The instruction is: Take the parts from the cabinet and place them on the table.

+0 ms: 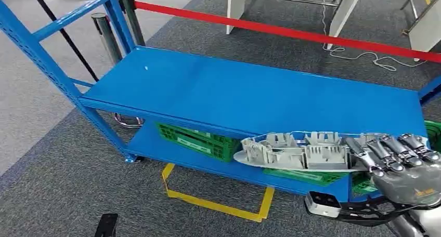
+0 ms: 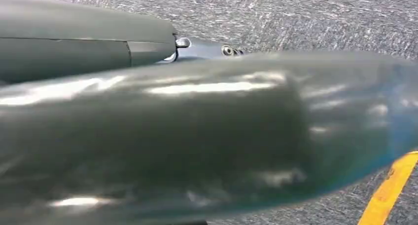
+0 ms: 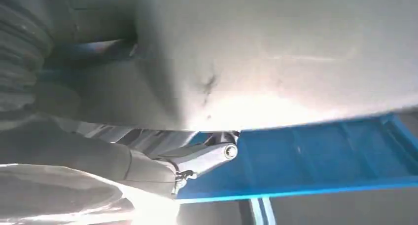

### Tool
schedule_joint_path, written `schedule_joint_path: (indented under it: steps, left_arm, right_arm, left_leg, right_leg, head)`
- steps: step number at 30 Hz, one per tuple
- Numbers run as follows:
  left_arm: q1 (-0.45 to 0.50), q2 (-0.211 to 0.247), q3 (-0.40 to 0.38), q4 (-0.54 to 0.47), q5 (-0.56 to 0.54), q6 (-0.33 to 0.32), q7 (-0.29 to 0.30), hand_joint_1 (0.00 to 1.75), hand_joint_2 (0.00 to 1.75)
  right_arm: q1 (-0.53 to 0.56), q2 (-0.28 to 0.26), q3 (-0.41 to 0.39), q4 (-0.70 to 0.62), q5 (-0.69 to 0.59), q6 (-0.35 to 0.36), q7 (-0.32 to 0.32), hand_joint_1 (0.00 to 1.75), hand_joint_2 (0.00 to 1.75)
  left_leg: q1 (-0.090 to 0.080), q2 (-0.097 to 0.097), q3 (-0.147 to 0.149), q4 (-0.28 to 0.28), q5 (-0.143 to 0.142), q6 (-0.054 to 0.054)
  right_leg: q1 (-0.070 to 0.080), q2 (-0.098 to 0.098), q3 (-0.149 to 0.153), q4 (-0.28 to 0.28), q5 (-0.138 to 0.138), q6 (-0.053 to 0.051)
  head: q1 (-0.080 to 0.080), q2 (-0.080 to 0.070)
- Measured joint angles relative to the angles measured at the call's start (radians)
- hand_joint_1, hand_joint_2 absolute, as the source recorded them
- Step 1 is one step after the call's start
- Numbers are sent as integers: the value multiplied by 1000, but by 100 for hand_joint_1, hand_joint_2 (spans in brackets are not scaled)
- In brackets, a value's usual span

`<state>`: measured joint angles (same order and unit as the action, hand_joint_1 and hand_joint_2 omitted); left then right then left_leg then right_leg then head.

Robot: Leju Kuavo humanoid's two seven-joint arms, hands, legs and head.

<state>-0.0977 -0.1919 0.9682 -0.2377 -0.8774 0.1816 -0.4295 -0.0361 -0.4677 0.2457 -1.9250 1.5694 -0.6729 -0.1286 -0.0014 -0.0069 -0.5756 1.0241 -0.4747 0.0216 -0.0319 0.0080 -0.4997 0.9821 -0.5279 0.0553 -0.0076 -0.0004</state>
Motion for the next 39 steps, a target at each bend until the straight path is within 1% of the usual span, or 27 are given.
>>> schedule_joint_path:
  steps: [5,9,12,15,17,20,32,35,36,39]
  left_arm:
    - [3,0,0,0,-1,0,-1,0,0]
    - [5,1,0,0,-3,0,-2,0,0]
    - [7,2,0,0,-10,0,-5,0,0]
    - [7,3,0,0,-11,-3,-6,0,0]
    - [9,3,0,0,-13,-13,-27,0,0]
    - [9,3,0,0,-13,-26,-51,0,0]
    - [11,3,0,0,-13,-26,-54,0,0]
    - [11,3,0,0,-13,-25,-54,0,0]
    - [11,3,0,0,-13,-24,-55,0,175]
    - [11,3,0,0,-13,-24,-57,0,175]
  right_arm:
    - [4,35,-38,-54,0,0,-73,175,175]
    - [5,68,-64,-115,-1,0,-116,175,175]
    - [3,85,-87,-169,-2,0,-132,175,175]
    - [0,93,-99,-206,-1,0,-135,175,175]
    - [-2,94,-105,-223,-1,0,-136,175,175]
    - [-6,93,-106,-238,-1,0,-112,175,175]
    - [-9,92,-106,-249,0,0,-105,175,175]
    - [-17,86,-104,-251,0,0,-95,175,175]
    - [-19,86,-103,-254,0,0,-95,175,175]
    - [-22,86,-103,-256,0,0,-96,175,175]
  left_leg:
    - [0,0,0,0,0,0]
    - [0,0,0,0,0,0]
    - [0,0,0,0,0,0]
    - [0,0,0,0,0,0]
    - [0,0,0,0,0,0]
    - [0,0,0,0,0,0]
    - [0,0,0,0,0,0]
    - [0,0,0,0,0,0]
    - [0,0,0,0,0,0]
    - [0,0,0,0,0,0]
  right_leg:
    - [0,0,0,0,0,0]
    - [0,0,0,0,0,0]
    - [0,0,0,0,0,0]
    - [0,0,0,0,0,0]
    - [0,0,0,0,0,0]
    - [0,0,0,0,0,0]
    - [0,0,0,0,0,0]
    - [0,0,0,0,0,0]
    - [0,0,0,0,0,0]
    - [0,0,0,0,0,0]
  head:
    - [0,0]
    - [0,0]
    - [0,0]
    - [0,0]
    - [0,0]
    - [0,0]
    - [0,0]
    - [0,0]
    - [0,0]
    - [0,0]
